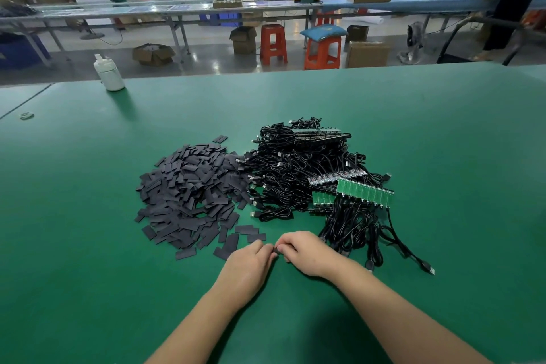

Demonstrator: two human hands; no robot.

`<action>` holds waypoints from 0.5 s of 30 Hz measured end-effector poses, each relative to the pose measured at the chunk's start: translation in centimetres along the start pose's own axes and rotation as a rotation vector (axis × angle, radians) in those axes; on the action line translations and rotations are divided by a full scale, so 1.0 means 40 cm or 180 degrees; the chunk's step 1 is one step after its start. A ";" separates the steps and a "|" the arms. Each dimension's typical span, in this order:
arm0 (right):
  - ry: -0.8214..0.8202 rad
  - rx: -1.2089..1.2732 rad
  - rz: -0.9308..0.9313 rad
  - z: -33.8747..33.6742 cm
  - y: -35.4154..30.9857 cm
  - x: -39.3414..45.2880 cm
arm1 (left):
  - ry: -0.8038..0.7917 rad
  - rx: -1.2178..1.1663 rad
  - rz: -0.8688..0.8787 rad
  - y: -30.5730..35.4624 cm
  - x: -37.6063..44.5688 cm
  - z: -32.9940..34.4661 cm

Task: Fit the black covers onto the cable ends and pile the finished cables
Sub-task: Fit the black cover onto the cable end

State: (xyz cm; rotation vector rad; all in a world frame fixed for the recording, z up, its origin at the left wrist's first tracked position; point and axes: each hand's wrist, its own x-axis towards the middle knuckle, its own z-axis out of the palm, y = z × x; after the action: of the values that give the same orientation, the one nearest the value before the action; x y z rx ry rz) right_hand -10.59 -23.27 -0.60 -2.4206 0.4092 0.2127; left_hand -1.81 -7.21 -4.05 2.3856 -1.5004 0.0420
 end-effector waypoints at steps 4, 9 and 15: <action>-0.0089 -0.0104 -0.0131 -0.024 -0.001 -0.003 | 0.0066 -0.0320 -0.0180 0.005 0.001 -0.012; -0.0159 -0.0418 -0.0316 -0.041 -0.009 -0.017 | 0.0006 -0.1213 -0.0467 0.013 0.013 -0.047; -0.0458 0.0733 0.0097 -0.057 -0.028 -0.027 | 0.0197 -0.1486 -0.0413 0.010 0.012 -0.065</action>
State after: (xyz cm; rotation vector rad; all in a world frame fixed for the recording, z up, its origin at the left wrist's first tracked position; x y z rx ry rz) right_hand -11.10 -23.66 2.08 -2.1591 0.3833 0.3325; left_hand -1.58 -7.06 -1.40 2.0736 -1.1685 -0.2363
